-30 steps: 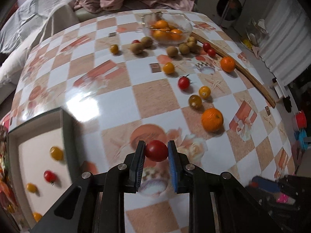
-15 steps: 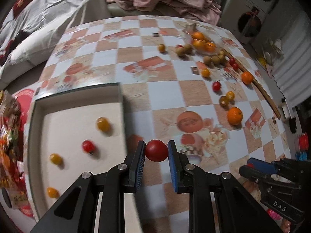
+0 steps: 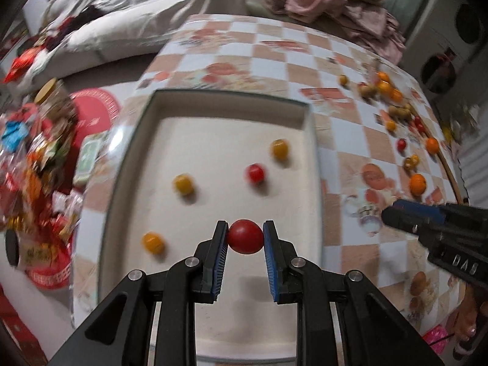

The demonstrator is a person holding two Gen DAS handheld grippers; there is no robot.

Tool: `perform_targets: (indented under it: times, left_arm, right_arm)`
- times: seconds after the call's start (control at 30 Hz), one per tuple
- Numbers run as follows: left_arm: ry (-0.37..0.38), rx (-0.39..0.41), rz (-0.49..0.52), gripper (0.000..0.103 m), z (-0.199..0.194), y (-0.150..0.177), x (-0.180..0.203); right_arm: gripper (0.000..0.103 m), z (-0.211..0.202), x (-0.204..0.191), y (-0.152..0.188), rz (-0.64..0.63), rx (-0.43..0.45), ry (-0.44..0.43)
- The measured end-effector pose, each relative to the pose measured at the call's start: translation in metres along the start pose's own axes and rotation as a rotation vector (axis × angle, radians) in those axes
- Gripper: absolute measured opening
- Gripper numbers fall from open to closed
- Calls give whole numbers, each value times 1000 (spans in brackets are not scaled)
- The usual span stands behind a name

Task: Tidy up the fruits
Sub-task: 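Carry both red tomatoes into the white tray and open both tools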

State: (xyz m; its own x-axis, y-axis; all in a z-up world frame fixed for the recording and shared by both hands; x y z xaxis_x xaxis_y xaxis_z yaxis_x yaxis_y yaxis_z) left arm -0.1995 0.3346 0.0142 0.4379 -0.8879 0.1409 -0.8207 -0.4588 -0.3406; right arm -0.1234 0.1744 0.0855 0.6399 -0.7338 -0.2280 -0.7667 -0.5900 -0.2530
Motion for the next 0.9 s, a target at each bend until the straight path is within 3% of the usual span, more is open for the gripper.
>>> perform_targets:
  times: [0.4,0.9]
  left_arm:
    - [-81,-17,-148,25,8,27,-71]
    - [-117,-40,-179,25,29,33,-92]
  right_arm:
    - [24,41,-70,-35,-143,-39,-76]
    - [24,87,-93,-48,-215,-105,-43]
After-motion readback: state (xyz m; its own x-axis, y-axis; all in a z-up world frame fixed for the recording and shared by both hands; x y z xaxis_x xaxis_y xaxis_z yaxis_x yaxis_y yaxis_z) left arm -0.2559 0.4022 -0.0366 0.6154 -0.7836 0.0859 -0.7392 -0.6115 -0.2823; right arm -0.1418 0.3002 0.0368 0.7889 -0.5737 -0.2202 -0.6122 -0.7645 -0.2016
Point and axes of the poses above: each gripper's, at about its wrist camera, not at the fingertips, and z roughly the way its jaws point, x to its right, y to its underside, the point moved 7 cm from there along z, roughly the way its jaws point, and after that the axes turned 9 degrees about -z, right-handed, at the moved point
